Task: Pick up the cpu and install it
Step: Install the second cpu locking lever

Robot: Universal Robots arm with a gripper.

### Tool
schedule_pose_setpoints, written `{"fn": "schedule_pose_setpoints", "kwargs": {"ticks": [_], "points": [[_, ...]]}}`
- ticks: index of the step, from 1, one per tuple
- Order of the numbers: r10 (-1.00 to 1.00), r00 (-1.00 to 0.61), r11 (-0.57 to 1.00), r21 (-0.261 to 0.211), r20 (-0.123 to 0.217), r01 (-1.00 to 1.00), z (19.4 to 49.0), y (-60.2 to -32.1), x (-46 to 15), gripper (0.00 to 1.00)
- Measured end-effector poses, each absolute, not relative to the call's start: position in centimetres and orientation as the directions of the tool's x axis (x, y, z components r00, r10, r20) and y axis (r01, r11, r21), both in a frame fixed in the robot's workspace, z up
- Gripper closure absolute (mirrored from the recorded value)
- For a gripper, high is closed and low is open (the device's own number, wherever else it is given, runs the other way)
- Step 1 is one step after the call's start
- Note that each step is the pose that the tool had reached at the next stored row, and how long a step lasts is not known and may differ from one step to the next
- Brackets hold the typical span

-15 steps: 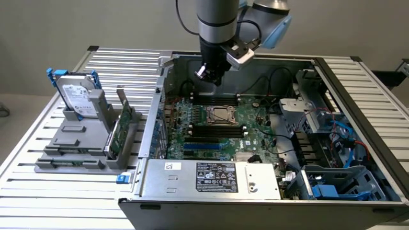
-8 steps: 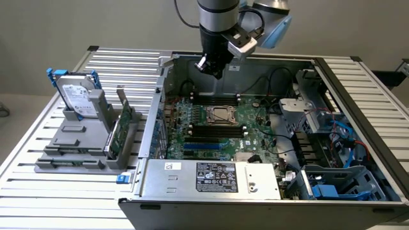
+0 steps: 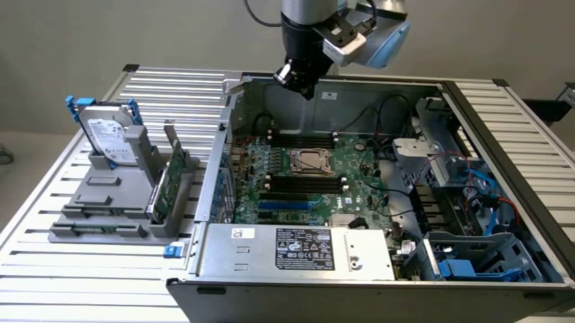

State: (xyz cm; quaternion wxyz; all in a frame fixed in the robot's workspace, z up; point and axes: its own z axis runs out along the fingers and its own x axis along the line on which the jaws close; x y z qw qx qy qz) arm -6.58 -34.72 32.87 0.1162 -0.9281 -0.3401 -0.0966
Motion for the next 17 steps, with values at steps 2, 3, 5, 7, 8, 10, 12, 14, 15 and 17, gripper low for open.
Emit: {"fn": "schedule_pose_setpoints", "kwargs": {"ticks": [2,3,5,7,8,10,12,14,15,17], "points": [[0.609,0.75,-0.742,-0.15,0.259,0.654,33.5,-34.7,-6.6,0.89],[0.609,0.75,-0.742,-0.15,0.258,0.654,33.9,-34.7,-6.6,0.89],[0.609,0.75,-0.742,-0.15,0.259,0.654,34.5,-34.7,-6.6,0.89],[0.609,0.75,-0.742,-0.15,0.258,0.654,35.2,-34.7,-6.6,0.89],[0.609,0.75,-0.742,-0.15,0.259,0.654,35.5,-34.7,-6.6,0.89],[0.609,0.75,-0.742,-0.15,0.258,0.654,36.2,-34.7,-6.6,0.89],[0.609,0.75,-0.742,-0.15,0.259,0.654,36.9,-34.7,-6.6,0.89],[0.609,0.75,-0.742,-0.15,0.259,0.654,37.5,-34.7,-6.6,0.89],[0.609,0.75,-0.742,-0.15,0.259,0.654,37.9,-34.7,-6.6,0.89],[0.609,0.75,-0.742,-0.15,0.259,0.654,38.5,-34.7,-6.6,0.89]]}}
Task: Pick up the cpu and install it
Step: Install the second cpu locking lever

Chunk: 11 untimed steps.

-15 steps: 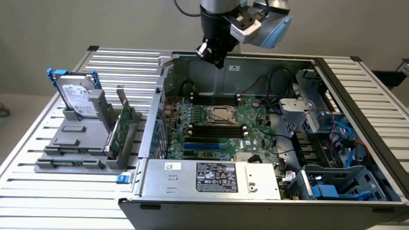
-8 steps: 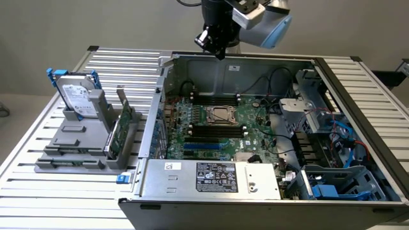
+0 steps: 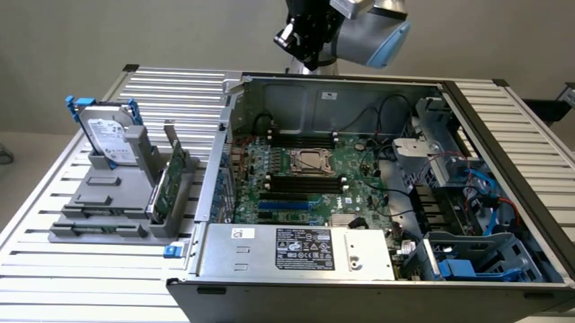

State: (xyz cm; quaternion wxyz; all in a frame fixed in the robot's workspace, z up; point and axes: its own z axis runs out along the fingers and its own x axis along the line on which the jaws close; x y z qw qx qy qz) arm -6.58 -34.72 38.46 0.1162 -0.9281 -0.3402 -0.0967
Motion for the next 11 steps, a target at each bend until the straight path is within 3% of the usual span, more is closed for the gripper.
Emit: {"fn": "schedule_pose_setpoints", "kwargs": {"ticks": [11], "points": [[0.609,0.75,-0.742,-0.15,0.259,0.654,38.47,-34.72,-6.58,0.89]]}}
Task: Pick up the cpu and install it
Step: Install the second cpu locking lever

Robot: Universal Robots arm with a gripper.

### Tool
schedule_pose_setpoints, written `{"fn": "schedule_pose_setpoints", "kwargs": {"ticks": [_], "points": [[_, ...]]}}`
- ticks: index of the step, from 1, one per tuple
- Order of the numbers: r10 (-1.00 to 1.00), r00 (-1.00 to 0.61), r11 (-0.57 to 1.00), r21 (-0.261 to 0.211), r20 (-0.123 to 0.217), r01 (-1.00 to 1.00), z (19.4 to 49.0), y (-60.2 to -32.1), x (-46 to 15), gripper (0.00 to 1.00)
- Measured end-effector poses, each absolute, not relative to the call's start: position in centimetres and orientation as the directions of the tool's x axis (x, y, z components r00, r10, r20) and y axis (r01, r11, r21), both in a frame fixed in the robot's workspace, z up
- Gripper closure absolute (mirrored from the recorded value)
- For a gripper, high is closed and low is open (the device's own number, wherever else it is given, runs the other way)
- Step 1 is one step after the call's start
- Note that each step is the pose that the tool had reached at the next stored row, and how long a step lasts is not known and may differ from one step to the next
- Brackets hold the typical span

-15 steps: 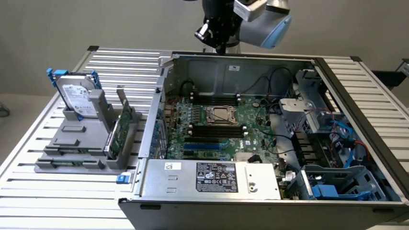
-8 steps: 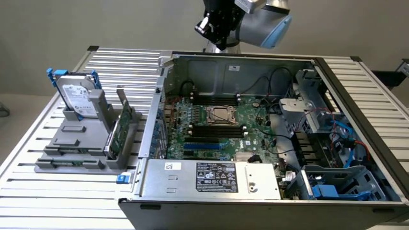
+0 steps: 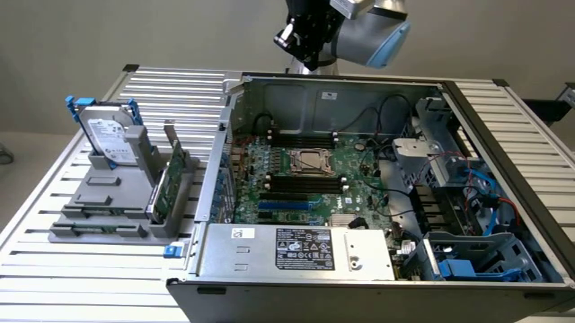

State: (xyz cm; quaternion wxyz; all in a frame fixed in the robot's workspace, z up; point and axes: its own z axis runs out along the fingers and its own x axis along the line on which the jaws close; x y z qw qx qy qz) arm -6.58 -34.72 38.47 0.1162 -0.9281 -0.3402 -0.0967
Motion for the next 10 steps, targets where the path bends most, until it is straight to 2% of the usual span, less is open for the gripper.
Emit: {"fn": "schedule_pose_setpoints", "kwargs": {"ticks": [10], "points": [[0.609,0.75,-0.742,-0.15,0.259,0.654,38.47,-34.72,-6.58,0.89]]}}
